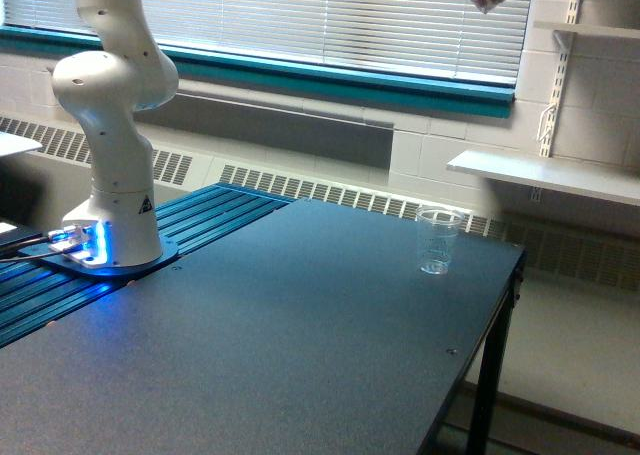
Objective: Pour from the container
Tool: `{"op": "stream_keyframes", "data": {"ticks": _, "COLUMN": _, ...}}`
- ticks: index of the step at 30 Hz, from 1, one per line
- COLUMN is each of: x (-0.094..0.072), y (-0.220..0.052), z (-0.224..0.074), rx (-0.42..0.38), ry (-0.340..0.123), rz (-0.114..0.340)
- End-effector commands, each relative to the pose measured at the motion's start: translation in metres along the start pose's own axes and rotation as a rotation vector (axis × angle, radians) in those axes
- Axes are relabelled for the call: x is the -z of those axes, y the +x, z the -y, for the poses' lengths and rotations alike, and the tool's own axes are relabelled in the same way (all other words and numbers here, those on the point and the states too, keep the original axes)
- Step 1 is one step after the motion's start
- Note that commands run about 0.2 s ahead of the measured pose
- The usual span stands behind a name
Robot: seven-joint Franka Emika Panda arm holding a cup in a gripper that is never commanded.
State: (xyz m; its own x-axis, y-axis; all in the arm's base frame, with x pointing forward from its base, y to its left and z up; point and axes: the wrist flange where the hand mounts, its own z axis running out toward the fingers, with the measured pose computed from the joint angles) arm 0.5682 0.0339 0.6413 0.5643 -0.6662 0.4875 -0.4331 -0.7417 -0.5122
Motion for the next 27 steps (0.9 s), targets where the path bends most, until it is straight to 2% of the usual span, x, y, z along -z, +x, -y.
{"op": "stream_keyframes", "data": {"ticks": 1, "x": 0.032, "y": 0.023, "z": -0.004, "rx": -0.131, "ry": 0.016, "rz": -0.049}}
{"op": "stream_keyframes", "data": {"ticks": 3, "x": 0.032, "y": 0.018, "z": -0.001, "rx": -0.153, "ry": 0.023, "rz": -0.037}}
{"op": "stream_keyframes", "data": {"ticks": 7, "x": 0.005, "y": -0.005, "z": -0.015, "rx": -0.120, "ry": -0.067, "rz": -0.004}}
{"op": "stream_keyframes", "data": {"ticks": 9, "x": -0.003, "y": -0.017, "z": -0.017, "rx": -0.121, "ry": -0.082, "rz": 0.013}}
{"op": "stream_keyframes", "data": {"ticks": 16, "x": -0.006, "y": -0.052, "z": -0.007, "rx": -0.195, "ry": -0.059, "rz": 0.083}}
{"op": "stream_keyframes", "data": {"ticks": 24, "x": -0.015, "y": -0.110, "z": 0.013, "rx": -0.189, "ry": -0.072, "rz": 0.160}}
{"op": "stream_keyframes", "data": {"ticks": 27, "x": -0.010, "y": -0.130, "z": 0.029, "rx": -0.187, "ry": -0.050, "rz": 0.181}}
